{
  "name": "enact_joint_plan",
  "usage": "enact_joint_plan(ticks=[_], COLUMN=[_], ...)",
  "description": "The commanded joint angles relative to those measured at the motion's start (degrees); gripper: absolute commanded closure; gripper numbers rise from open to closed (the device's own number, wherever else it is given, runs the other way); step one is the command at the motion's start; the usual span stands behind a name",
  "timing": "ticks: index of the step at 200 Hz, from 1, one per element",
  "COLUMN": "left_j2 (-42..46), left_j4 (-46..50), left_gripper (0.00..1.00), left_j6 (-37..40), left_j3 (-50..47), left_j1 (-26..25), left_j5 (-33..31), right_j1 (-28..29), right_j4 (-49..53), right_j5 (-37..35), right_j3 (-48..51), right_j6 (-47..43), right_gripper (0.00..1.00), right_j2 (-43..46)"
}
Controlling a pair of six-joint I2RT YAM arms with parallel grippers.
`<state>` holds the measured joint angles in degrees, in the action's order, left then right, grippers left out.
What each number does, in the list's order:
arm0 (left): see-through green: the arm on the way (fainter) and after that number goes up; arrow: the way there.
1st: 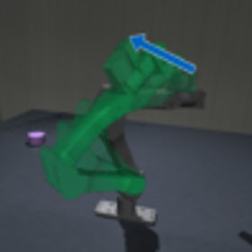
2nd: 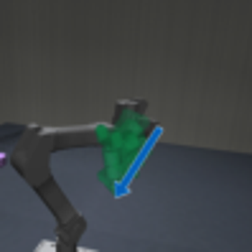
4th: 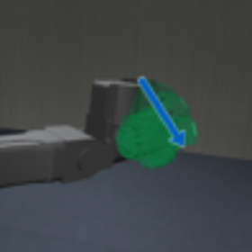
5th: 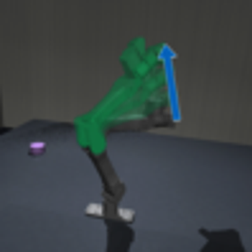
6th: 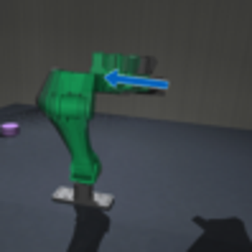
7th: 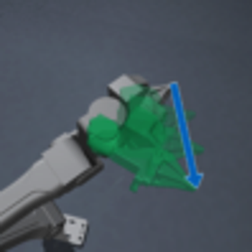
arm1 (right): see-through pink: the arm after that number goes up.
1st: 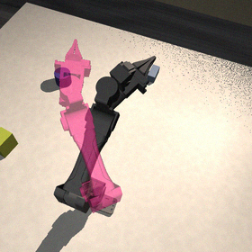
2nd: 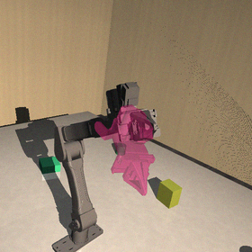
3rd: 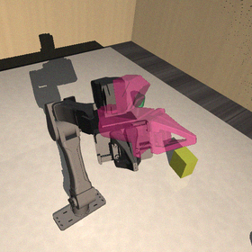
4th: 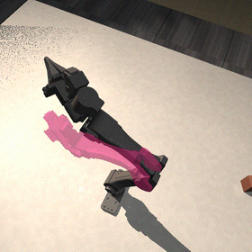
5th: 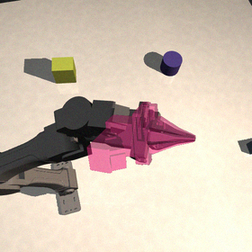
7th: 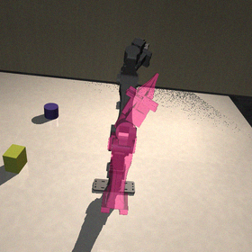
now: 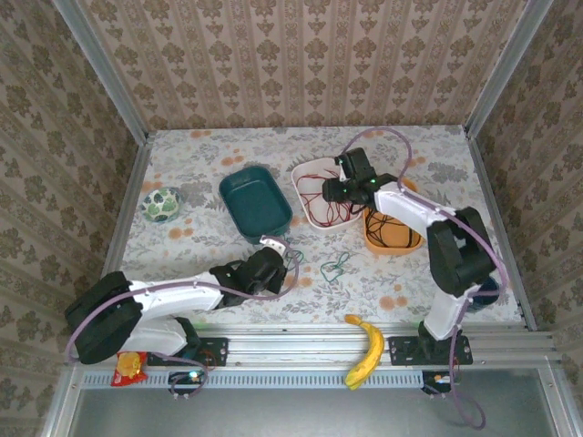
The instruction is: Untangle the cables
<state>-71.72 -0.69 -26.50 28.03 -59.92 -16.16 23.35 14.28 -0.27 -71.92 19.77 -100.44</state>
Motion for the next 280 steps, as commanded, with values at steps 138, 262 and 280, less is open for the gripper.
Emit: enact_joint_plan(ticks=[138,262,280], left_j2=[12.9,22.4,24.2], left_j4=[-4.0,-6.9,-7.4], left_gripper=[1.0,1.0,1.0], left_j6=[2.2,-7.4,-7.6], left_j3=[-1.0,-6.0,-5.5], left_j1=[5.3,10.8,12.3], left_j5=[11.3,2.5,5.0], right_j1=[9.4,2.0,1.9], right_j4=[-3.9,-10.7,-9.0], right_j5=[43.6,31.5,30.0], right_j3=[16.6,22.3,22.0], right_j6=[-2.5,6.2,5.1], right_gripper=[0.51,0.99,0.99], right_j2=[12.3,16.0,16.7])
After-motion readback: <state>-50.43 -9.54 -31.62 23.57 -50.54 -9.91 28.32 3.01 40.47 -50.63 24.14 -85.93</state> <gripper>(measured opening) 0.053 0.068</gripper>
